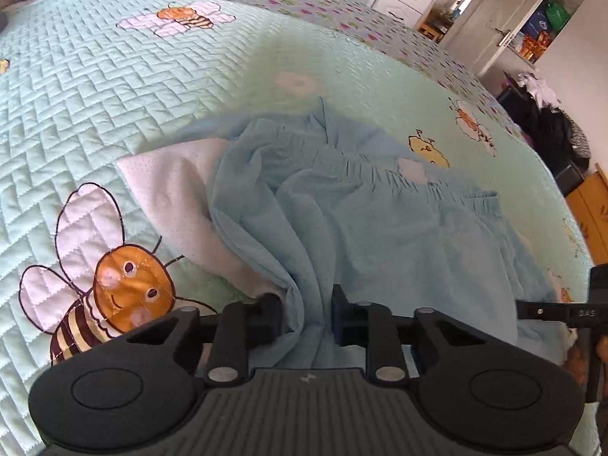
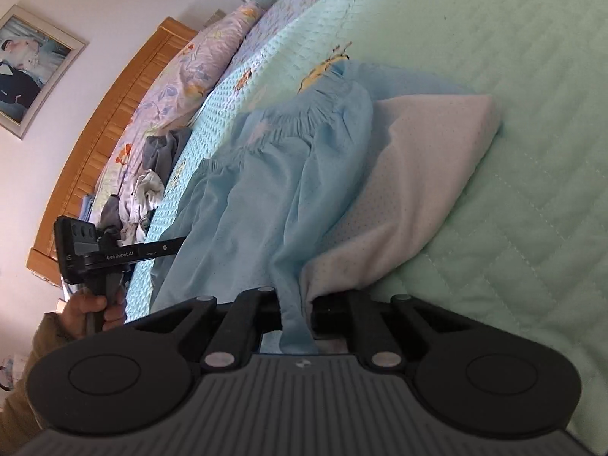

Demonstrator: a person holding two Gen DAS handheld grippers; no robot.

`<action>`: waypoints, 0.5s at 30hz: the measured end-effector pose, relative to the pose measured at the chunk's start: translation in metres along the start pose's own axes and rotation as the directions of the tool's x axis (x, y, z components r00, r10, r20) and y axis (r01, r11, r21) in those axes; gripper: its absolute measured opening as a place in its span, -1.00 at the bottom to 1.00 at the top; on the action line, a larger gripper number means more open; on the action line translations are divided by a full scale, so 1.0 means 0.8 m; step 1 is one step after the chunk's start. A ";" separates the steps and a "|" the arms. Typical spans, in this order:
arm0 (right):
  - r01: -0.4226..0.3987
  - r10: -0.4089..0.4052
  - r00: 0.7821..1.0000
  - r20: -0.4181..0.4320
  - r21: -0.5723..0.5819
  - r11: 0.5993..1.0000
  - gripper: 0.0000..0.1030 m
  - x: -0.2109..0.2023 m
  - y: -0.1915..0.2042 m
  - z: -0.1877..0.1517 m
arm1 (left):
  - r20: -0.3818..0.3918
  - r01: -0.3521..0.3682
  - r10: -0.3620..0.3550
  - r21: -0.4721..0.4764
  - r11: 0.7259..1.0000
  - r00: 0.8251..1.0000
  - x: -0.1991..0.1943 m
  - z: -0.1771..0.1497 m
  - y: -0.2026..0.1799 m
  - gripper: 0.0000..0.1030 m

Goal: Fold clothes
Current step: 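Grasp the folded pants and white jacket with both grippers and lift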

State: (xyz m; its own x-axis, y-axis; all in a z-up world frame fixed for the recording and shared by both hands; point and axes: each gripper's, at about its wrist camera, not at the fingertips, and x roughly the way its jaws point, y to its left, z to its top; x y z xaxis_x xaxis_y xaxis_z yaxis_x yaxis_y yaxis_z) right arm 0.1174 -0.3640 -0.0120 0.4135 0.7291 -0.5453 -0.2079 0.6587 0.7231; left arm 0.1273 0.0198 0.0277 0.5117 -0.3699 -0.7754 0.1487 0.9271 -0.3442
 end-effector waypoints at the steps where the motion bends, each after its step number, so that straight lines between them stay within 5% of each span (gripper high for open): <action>1: 0.011 -0.011 1.000 0.011 -0.006 1.000 -0.85 0.000 0.003 -0.002 | 0.008 -0.022 0.022 0.014 1.000 1.000 -0.002 -0.001 -0.006 -0.60; 5: 0.018 -0.018 0.997 0.080 -0.005 1.000 -0.85 -0.012 0.021 -0.009 | 0.063 -0.050 0.049 0.008 0.999 0.997 -0.014 -0.003 -0.026 -0.69; 9: -0.162 0.147 0.971 0.191 0.065 0.985 -0.87 -0.038 0.036 -0.008 | 0.147 0.072 -0.062 -0.066 0.995 0.987 -0.047 -0.003 -0.034 -0.72; 15: -0.323 0.297 0.917 0.265 0.059 0.945 -0.87 -0.074 0.086 -0.011 | 0.262 0.248 -0.221 -0.072 0.966 0.939 -0.126 -0.018 -0.066 -0.76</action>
State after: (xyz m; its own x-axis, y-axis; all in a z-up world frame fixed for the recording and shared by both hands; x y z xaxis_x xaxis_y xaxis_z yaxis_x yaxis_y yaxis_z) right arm 0.0710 -0.3599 0.0665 0.5525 0.8153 -0.1730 -0.2778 0.3759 0.8840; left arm 0.0554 0.0076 0.1161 0.6695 -0.5368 -0.5134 0.2094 0.7995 -0.5630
